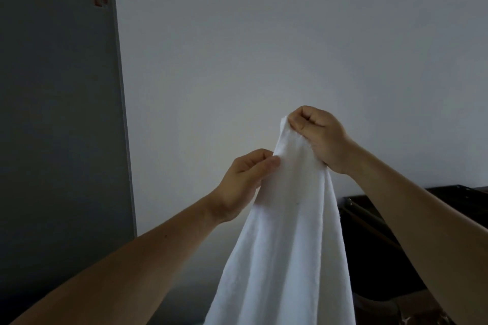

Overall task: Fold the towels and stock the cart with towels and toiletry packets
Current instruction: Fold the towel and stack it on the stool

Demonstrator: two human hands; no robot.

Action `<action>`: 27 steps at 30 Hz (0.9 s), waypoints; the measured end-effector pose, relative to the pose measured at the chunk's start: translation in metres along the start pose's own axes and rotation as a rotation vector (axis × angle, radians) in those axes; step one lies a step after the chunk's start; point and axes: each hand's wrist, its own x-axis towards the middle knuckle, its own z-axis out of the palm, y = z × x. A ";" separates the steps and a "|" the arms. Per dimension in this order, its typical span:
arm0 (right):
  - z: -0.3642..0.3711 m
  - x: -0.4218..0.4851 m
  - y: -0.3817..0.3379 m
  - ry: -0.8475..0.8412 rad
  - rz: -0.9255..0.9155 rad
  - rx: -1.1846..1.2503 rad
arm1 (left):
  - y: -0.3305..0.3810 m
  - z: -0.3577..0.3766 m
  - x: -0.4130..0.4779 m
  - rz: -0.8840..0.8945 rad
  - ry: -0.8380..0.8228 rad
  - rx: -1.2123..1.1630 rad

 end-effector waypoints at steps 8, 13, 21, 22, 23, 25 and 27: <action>-0.012 0.007 0.008 0.143 -0.003 -0.113 | -0.021 0.001 -0.017 -0.071 0.011 0.144; -0.022 0.021 0.019 0.238 0.005 -0.213 | -0.044 -0.002 -0.044 -0.242 -0.012 0.151; -0.023 0.024 0.028 0.248 0.004 -0.202 | -0.054 -0.014 -0.060 -0.321 -0.159 0.371; -0.024 0.024 0.029 0.252 -0.002 -0.214 | -0.052 -0.017 -0.058 -0.291 -0.161 0.483; -0.026 0.024 0.030 0.257 -0.005 -0.222 | -0.052 -0.021 -0.056 -0.250 -0.153 0.588; -0.030 0.025 0.033 0.265 -0.005 -0.230 | -0.052 -0.028 -0.054 -0.168 -0.126 0.719; -0.032 0.025 0.035 0.271 -0.006 -0.228 | -0.056 -0.032 -0.055 -0.129 -0.098 0.755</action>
